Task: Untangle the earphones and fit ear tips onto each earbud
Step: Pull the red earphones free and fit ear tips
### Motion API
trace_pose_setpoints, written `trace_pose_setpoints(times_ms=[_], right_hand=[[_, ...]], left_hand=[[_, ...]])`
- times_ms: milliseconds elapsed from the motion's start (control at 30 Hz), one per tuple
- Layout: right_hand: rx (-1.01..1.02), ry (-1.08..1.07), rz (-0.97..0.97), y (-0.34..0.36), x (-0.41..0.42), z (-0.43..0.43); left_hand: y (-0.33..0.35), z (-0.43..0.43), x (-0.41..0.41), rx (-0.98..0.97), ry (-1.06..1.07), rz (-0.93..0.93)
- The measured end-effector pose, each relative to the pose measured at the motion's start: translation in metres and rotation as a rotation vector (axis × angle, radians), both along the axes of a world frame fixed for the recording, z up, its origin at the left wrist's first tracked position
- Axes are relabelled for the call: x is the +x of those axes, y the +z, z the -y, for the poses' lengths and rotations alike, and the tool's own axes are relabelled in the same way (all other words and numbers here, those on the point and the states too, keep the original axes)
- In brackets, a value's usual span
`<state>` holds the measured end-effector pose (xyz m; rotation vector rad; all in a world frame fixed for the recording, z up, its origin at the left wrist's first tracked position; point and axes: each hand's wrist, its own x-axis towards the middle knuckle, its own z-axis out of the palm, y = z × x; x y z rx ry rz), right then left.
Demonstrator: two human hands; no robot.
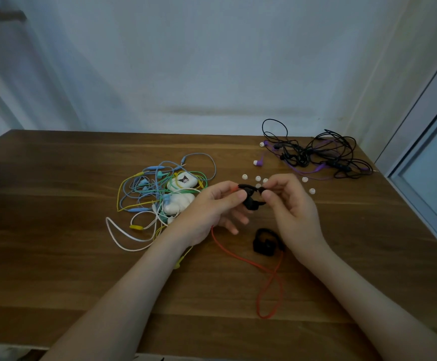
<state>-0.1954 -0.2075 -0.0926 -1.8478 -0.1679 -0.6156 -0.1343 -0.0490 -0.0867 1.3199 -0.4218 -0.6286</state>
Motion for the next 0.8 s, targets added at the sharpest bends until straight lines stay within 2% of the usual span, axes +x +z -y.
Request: trace_pose_setpoints(times_ms=[167,500,800], right_hand=[[0.058,0.054,-0.067,0.0009,0.0026,-0.0004],[0.466,0.179,-0.297,0.0024,0.0059,0.0007],[0.474,0.199,-0.493,-0.0004,0.0094,0.0028]], left_hand=[[-0.0039,0.0021,-0.0003,-0.055,-0.022,-0.044],[-0.009,0.004,0.0043,-0.034,0.045,0.025],[-0.0085,0.0063,0.0024,0.052,0.032,0.062]])
